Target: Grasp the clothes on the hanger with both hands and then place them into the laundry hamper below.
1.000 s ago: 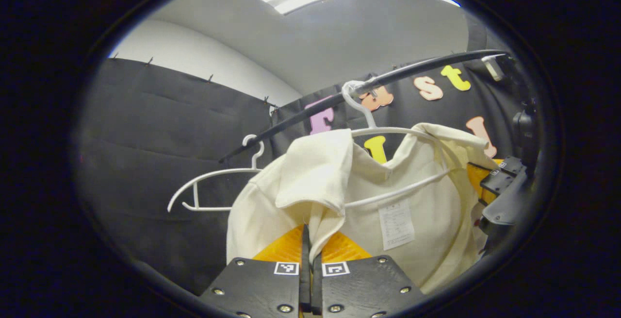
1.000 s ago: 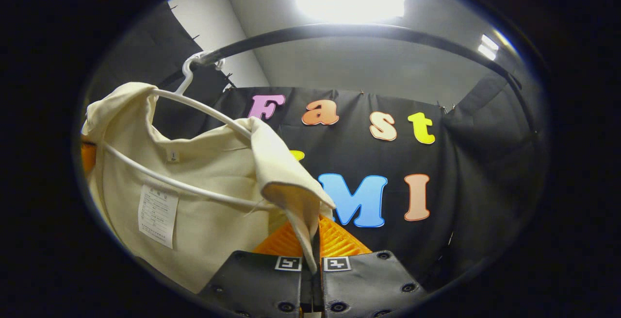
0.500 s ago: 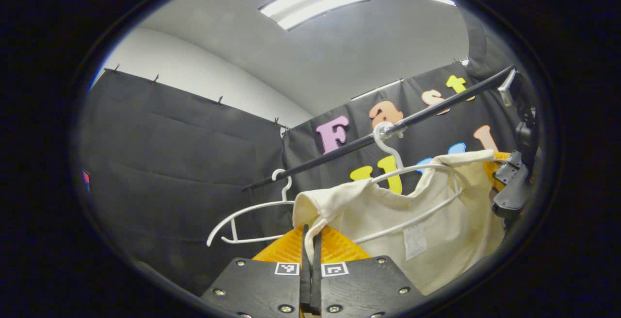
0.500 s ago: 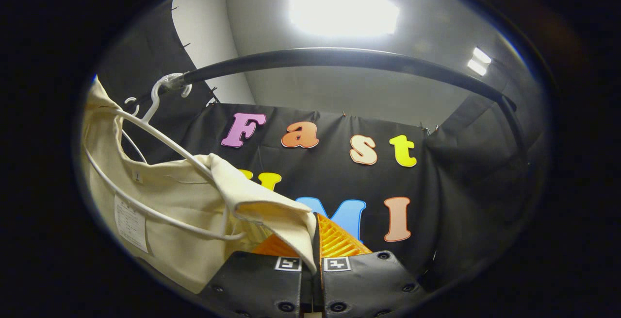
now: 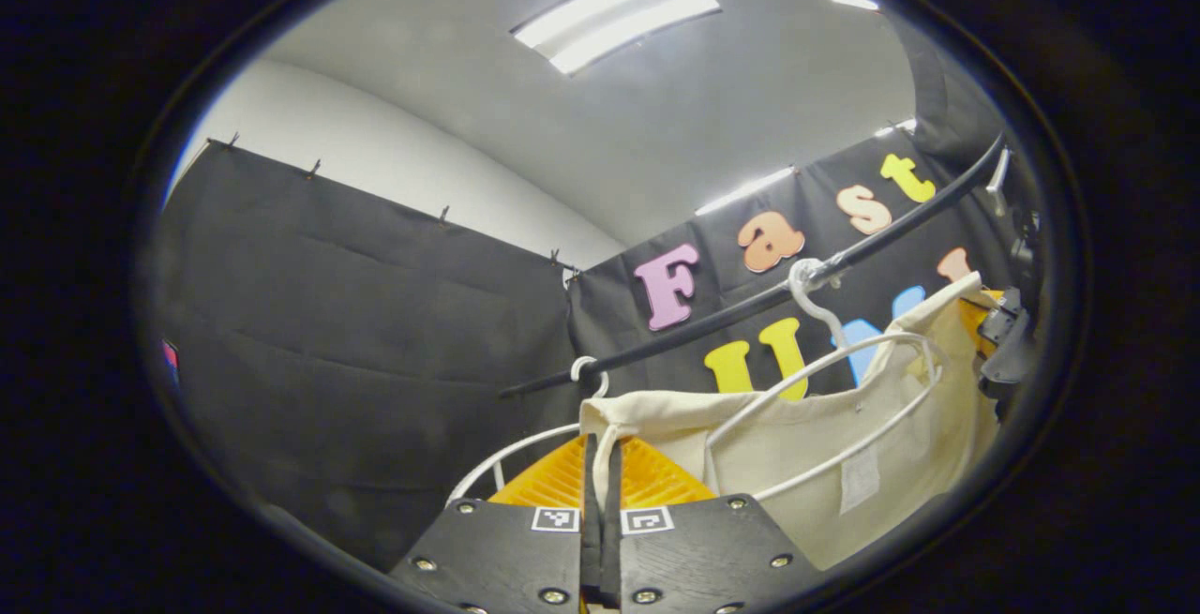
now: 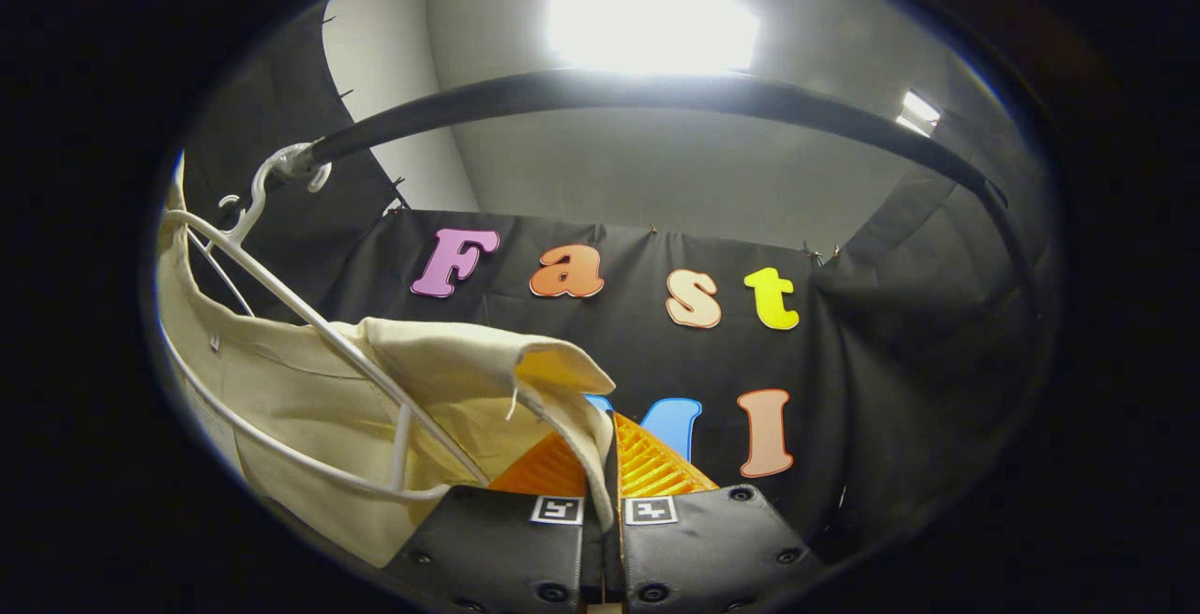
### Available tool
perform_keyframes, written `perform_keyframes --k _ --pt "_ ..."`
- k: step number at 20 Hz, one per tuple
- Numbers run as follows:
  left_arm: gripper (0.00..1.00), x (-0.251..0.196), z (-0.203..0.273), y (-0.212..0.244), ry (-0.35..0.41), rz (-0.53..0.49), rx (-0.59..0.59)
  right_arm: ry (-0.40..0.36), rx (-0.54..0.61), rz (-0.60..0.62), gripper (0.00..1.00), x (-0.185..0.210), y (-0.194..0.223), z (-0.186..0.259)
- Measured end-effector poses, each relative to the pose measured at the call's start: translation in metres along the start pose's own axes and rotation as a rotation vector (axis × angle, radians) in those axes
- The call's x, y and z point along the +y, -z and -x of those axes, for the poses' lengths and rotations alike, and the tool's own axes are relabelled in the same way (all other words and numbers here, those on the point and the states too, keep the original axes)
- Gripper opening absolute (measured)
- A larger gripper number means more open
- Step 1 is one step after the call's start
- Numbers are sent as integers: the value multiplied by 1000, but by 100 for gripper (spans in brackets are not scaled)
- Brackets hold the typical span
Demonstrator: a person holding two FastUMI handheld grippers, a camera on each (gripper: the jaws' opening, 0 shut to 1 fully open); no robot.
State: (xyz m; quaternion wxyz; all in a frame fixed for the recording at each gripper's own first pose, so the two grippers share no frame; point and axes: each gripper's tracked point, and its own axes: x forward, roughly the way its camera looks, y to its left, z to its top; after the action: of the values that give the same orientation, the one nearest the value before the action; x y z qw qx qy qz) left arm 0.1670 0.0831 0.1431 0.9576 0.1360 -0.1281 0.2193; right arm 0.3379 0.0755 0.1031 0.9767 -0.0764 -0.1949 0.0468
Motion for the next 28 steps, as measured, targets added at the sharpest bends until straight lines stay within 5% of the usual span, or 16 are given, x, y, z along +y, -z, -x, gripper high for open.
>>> perform_keyframes --k 7,15,20,28 --pt "1 4 -40 3 48 -65 -27 -52 43 -35 1 21 17 -28" --pt "2 -1 -74 50 135 -1 46 -169 183 -125 2 46 74 -51" --pt "1 -11 -72 71 160 28 52 -209 296 -157 2 58 110 -34" --pt "1 -6 -57 90 154 82 67 -232 326 -123 3 61 115 7"
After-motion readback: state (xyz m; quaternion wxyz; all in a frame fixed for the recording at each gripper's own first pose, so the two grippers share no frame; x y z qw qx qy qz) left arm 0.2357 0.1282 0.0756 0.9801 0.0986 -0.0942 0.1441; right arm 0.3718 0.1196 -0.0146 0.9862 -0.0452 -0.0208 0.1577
